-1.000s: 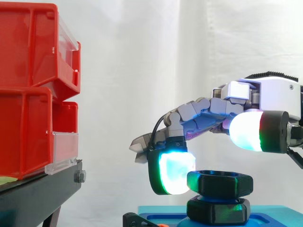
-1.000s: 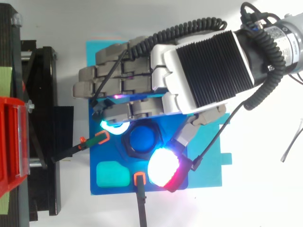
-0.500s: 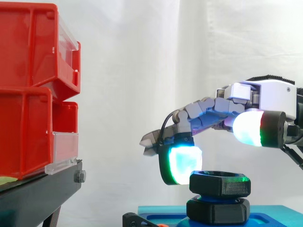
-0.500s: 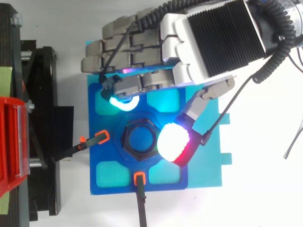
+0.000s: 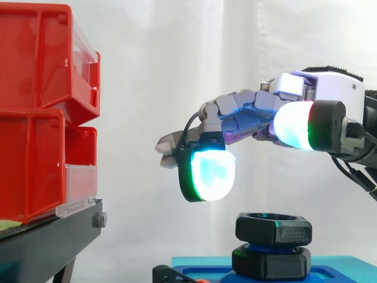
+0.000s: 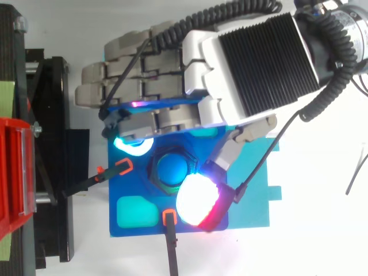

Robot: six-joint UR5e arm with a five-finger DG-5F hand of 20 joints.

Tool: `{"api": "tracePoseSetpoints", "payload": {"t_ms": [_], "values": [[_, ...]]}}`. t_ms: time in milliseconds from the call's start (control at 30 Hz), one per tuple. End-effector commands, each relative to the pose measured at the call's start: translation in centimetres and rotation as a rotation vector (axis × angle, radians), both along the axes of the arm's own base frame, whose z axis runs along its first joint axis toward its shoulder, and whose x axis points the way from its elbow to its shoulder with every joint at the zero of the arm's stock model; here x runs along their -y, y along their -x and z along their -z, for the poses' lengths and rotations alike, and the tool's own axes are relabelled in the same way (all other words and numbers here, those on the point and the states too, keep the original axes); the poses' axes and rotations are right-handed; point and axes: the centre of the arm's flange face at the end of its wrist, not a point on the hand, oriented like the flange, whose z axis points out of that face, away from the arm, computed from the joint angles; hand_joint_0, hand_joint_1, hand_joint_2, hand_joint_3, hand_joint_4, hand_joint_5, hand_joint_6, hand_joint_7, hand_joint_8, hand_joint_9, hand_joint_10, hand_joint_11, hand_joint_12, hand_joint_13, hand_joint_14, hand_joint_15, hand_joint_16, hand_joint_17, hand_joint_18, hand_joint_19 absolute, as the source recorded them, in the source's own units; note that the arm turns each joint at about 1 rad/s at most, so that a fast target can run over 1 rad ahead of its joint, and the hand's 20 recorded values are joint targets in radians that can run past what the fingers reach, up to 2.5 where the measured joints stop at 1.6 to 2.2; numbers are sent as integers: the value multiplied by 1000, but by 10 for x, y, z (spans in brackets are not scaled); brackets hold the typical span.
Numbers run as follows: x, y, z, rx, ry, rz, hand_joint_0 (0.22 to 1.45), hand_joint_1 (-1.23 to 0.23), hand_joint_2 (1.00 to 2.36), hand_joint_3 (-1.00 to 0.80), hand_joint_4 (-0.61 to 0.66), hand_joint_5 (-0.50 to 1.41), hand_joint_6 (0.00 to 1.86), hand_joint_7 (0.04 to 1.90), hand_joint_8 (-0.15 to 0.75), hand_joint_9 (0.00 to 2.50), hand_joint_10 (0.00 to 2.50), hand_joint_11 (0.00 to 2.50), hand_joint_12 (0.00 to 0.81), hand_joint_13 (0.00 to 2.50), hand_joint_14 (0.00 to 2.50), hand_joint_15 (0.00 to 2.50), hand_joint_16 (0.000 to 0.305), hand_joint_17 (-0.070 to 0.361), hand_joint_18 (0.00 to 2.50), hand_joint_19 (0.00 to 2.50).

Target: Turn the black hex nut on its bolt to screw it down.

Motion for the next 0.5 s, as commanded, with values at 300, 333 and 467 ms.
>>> {"api": "tracePoseSetpoints", "payload": {"t_ms": [300,333,467], "values": [[-42,-14,18,-3,-14,12,494,-170,1000,-500,282,-82,509,1297,306,516,0,55,397,572,4,108,58,131,593,271],[-44,-14,18,-3,-15,12,494,-170,1000,-500,278,-82,510,1298,306,516,0,56,398,573,3,105,58,131,592,271],[-52,-15,18,-13,-18,15,494,-171,1000,-500,266,-84,540,1276,307,517,0,62,398,575,3,106,58,131,599,269]]}}
